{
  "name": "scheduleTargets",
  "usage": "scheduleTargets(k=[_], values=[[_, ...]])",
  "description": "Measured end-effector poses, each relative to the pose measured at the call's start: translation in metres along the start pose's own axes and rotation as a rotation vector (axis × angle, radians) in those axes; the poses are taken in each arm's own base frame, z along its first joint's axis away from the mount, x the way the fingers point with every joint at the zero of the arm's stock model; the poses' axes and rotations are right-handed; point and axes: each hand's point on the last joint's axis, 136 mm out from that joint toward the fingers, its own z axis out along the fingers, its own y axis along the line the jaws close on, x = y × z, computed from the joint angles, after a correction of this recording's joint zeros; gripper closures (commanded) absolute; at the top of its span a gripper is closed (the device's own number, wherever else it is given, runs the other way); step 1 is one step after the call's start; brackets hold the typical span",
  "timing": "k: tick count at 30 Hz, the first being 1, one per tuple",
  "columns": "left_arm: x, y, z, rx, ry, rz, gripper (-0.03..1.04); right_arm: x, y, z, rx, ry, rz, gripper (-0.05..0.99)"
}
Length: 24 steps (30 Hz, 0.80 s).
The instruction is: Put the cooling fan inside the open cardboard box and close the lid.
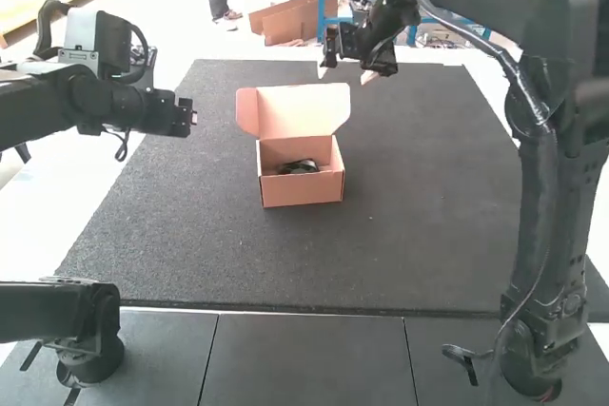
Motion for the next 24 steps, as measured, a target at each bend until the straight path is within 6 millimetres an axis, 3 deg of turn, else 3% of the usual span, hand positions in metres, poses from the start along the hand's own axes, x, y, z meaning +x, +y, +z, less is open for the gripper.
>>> scheduleTargets(k=[5, 8, 14, 24], values=[[-0.006, -0.001, 0.017, 0.000, -0.013, -0.001, 0.04, 0.000, -0.033, 0.006, 0.080, -0.010, -0.040, 0.03], [-0.003, -0.003, 0.031, 0.000, 0.004, 0.001, 0.04, -0.001, -0.042, 0.012, 0.093, -0.024, -0.050, 0.03], [-0.002, -0.005, 0.059, 0.000, 0.032, 0.003, 0.04, -0.009, -0.044, 0.018, 0.086, -0.066, -0.079, 0.03], [-0.036, -0.008, 0.098, -0.003, -0.014, -0.001, 0.04, -0.007, -0.039, 0.034, 0.041, -0.062, -0.093, 0.03]])
